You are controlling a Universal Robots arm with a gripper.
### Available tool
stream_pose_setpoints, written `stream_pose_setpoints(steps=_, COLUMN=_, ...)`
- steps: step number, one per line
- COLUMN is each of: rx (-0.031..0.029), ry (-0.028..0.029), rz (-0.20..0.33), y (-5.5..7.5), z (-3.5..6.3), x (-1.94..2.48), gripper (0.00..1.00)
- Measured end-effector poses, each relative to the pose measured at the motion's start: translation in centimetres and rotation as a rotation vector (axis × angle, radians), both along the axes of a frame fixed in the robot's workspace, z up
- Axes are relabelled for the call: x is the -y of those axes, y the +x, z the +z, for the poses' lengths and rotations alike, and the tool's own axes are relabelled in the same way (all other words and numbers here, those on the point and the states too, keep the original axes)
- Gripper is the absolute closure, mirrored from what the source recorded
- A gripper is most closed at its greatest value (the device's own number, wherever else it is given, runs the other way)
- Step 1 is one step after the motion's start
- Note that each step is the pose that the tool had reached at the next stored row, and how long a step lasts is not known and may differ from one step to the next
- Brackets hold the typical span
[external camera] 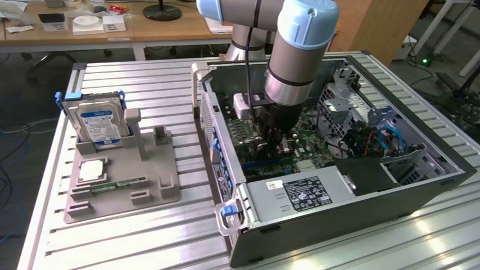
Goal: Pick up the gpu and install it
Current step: 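Insert the gpu into the slot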
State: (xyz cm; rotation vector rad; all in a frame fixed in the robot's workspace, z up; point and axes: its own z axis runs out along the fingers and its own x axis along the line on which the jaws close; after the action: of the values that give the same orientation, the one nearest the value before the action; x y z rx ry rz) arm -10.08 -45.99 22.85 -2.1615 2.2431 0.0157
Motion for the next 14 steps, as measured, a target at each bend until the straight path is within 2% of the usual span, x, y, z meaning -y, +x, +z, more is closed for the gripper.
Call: stream_pose_setpoints(steps=14, rx=-0.0004, ry=-0.0001, rz=0.0, y=0.25, z=-0.02, x=0.0, gripper=0.72)
